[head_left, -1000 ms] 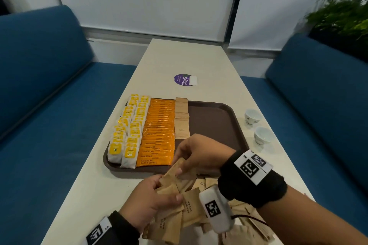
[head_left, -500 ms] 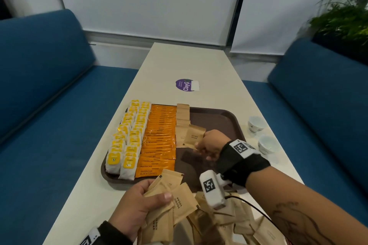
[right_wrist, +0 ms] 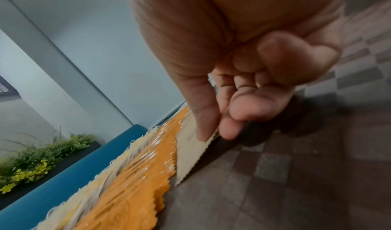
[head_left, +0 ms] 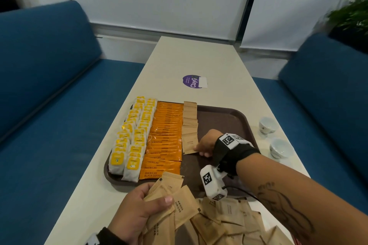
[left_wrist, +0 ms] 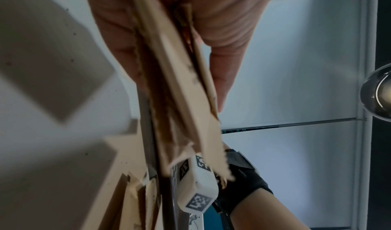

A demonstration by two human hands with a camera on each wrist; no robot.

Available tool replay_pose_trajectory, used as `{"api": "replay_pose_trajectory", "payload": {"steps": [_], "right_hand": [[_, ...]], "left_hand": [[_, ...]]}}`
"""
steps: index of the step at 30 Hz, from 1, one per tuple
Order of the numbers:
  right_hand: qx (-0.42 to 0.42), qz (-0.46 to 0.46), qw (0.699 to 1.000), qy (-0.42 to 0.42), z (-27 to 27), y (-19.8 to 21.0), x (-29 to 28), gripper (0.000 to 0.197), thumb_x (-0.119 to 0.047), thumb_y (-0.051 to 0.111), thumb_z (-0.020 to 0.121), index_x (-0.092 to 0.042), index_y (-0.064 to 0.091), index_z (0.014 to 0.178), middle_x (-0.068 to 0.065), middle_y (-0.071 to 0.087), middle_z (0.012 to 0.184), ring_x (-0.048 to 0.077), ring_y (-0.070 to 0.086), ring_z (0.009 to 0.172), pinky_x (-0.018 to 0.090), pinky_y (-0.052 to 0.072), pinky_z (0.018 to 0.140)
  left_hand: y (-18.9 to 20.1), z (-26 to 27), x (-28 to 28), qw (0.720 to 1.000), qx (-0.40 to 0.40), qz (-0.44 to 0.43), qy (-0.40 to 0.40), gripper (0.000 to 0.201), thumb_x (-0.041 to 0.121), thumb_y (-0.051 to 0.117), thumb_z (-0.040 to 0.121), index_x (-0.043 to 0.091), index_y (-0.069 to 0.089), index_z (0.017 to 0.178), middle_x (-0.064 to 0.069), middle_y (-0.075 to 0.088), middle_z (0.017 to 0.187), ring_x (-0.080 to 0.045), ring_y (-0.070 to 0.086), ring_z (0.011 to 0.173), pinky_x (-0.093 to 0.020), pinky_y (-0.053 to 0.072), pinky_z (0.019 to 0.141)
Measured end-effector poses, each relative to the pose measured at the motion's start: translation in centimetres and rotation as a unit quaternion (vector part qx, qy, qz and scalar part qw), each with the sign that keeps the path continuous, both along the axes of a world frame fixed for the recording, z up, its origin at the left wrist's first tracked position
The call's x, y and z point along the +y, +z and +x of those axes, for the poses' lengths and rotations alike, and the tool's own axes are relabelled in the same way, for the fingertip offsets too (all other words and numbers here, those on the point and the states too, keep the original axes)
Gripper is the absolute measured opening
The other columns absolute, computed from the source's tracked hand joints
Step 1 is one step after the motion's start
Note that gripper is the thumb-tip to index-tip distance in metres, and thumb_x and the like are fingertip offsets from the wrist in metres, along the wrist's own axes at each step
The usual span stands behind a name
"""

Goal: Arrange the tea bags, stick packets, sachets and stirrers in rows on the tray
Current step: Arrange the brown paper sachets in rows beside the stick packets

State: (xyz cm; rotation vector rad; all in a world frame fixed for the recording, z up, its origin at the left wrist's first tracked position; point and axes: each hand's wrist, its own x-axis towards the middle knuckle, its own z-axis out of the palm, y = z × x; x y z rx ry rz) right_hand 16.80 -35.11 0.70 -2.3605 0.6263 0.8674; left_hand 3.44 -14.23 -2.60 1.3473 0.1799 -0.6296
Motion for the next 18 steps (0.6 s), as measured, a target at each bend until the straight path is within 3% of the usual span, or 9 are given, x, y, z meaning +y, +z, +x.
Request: {"api": "replay_pose_trajectory", "payload": {"steps": [2, 5, 9, 11, 13, 16, 18], "right_hand": [[-0.007, -0.02, 1.0, 0.02, 0.2, -0.3, 0.1, 0.022, -0.029, 0.062, 0.091, -0.012, 0.056, 0.077, -0.001, 0.058, 0.07, 0.01, 0.051, 0.062, 0.025, 0.046, 0.078], [-0.019, -0.034, 0.999, 0.035, 0.2, -0.4, 0.0, 0.026, -0.033, 0.064, 0.089, -0.012, 0.058, 0.074, 0.0, 0.059, 0.071, 0.013, 0.055, 0.07, 0.028, 0.048, 0.088], [-0.056, -0.035, 0.997, 0.032, -0.4, 0.6, -0.6, 0.029, -0.035, 0.065, 0.087, -0.01, 0.057, 0.074, 0.001, 0.058, 0.07, 0.013, 0.053, 0.063, 0.029, 0.047, 0.079], [-0.096, 0.0, 0.995, 0.026, -1.7, 2.3, -0.9, 0.026, -0.034, 0.065, 0.088, -0.01, 0.058, 0.079, 0.001, 0.055, 0.07, 0.012, 0.05, 0.06, 0.025, 0.045, 0.067], [-0.154, 0.055, 0.986, 0.036, -4.1, 4.4, -1.1, 0.025, -0.035, 0.066, 0.086, -0.014, 0.058, 0.076, -0.002, 0.055, 0.067, 0.01, 0.048, 0.058, 0.023, 0.039, 0.056], [-0.177, 0.154, 0.969, 0.077, -8.9, 6.6, -1.0, 0.021, -0.04, 0.07, 0.08, -0.021, 0.063, 0.078, -0.007, 0.063, 0.07, 0.007, 0.056, 0.064, 0.025, 0.046, 0.066], [-0.164, 0.195, 0.96, 0.114, -11.8, 6.8, -0.4, 0.015, -0.032, 0.073, 0.079, -0.025, 0.063, 0.088, -0.009, 0.066, 0.08, 0.006, 0.062, 0.073, 0.024, 0.05, 0.073]], "left_hand": [[-0.1, 0.1, -0.1, 1.0, 0.0, 0.004, 0.003, 0.062, 0.001, 0.087, 0.045, 0.004, 0.062, 0.102, -0.018, 0.073, 0.085, -0.032, 0.071, 0.072, -0.036, 0.053, 0.061], [0.0, 0.3, -0.4, 1.0, 0.005, -0.001, 0.014, 0.058, 0.007, 0.077, 0.048, 0.004, 0.061, 0.104, -0.019, 0.073, 0.087, -0.036, 0.07, 0.077, -0.041, 0.053, 0.068], [0.1, 0.0, -0.4, 1.0, -0.011, -0.001, 0.018, 0.066, 0.012, 0.091, 0.044, 0.005, 0.062, 0.103, -0.018, 0.073, 0.087, -0.034, 0.071, 0.077, -0.042, 0.053, 0.07], [0.3, -0.2, -0.2, 1.0, -0.019, -0.001, 0.017, 0.068, 0.015, 0.091, 0.041, 0.006, 0.062, 0.102, -0.017, 0.073, 0.088, -0.033, 0.071, 0.078, -0.042, 0.053, 0.07], [0.5, -0.3, -0.1, 0.999, -0.029, -0.006, 0.017, 0.062, 0.009, 0.088, 0.048, 0.005, 0.062, 0.104, -0.018, 0.073, 0.09, -0.035, 0.07, 0.081, -0.043, 0.053, 0.073], [0.7, -0.6, -0.3, 0.999, -0.046, -0.013, 0.019, 0.059, 0.006, 0.087, 0.051, 0.006, 0.062, 0.104, -0.017, 0.073, 0.09, -0.034, 0.07, 0.079, -0.042, 0.053, 0.071], [0.8, -0.8, -0.6, 0.998, -0.05, -0.021, 0.027, 0.054, 0.007, 0.082, 0.052, 0.005, 0.062, 0.102, -0.017, 0.073, 0.089, -0.033, 0.07, 0.076, -0.041, 0.053, 0.069]]}}
